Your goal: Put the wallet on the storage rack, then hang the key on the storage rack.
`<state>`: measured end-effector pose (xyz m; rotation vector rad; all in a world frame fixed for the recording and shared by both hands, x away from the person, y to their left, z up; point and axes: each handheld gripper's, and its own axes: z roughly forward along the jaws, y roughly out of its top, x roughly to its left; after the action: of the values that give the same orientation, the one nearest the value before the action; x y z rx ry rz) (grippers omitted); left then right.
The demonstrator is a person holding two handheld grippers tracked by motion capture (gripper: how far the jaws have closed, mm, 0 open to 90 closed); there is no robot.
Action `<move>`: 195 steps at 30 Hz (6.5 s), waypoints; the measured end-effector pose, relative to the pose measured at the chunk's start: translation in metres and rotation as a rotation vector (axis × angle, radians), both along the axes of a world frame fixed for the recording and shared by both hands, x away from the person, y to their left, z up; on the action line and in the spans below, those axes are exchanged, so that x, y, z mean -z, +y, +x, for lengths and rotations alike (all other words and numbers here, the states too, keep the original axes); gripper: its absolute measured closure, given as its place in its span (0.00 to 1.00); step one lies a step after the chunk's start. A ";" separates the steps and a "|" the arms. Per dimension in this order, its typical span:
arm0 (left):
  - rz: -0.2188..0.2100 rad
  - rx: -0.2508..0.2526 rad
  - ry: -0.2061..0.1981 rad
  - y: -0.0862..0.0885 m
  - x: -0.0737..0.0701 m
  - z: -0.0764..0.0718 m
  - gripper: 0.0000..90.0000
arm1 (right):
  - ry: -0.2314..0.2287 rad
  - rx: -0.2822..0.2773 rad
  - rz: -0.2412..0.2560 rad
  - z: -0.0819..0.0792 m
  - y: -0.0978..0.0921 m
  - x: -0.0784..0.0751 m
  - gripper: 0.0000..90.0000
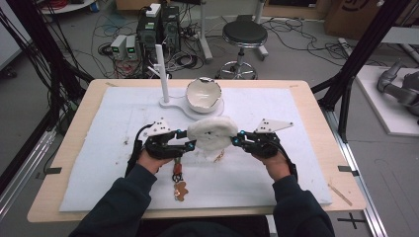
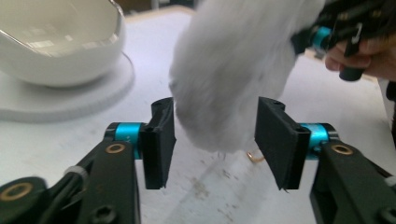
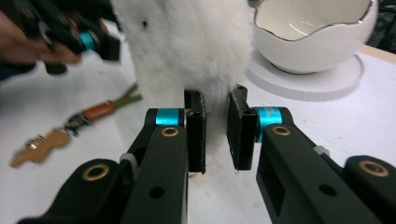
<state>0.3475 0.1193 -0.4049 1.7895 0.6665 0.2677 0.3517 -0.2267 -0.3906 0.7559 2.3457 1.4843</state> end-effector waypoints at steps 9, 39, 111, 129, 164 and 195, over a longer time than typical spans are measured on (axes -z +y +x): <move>0.035 0.031 -0.065 -0.002 -0.004 -0.003 0.70 | -0.025 -0.065 -0.049 -0.004 0.010 -0.002 0.89; 0.003 -0.100 0.000 0.022 0.000 0.006 0.43 | -0.078 0.068 0.056 -0.001 -0.009 -0.014 0.88; -0.032 -0.322 0.032 0.101 0.011 0.010 0.28 | -0.344 0.096 -0.641 0.153 0.107 -0.042 0.78; -0.047 -0.321 0.046 0.101 0.011 0.010 0.28 | -0.104 0.294 -0.110 0.095 -0.017 -0.053 0.44; -0.016 -0.289 0.056 0.084 0.013 0.006 0.23 | -0.018 0.492 -0.097 0.007 -0.112 0.007 0.27; 0.252 -0.185 0.211 0.029 0.040 0.003 0.53 | -0.006 0.456 -0.132 0.010 -0.106 0.015 0.32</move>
<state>0.3506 0.1487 -0.4446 2.0168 0.9868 0.2998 0.3622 -0.3324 -0.4052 1.1514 2.0544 1.1229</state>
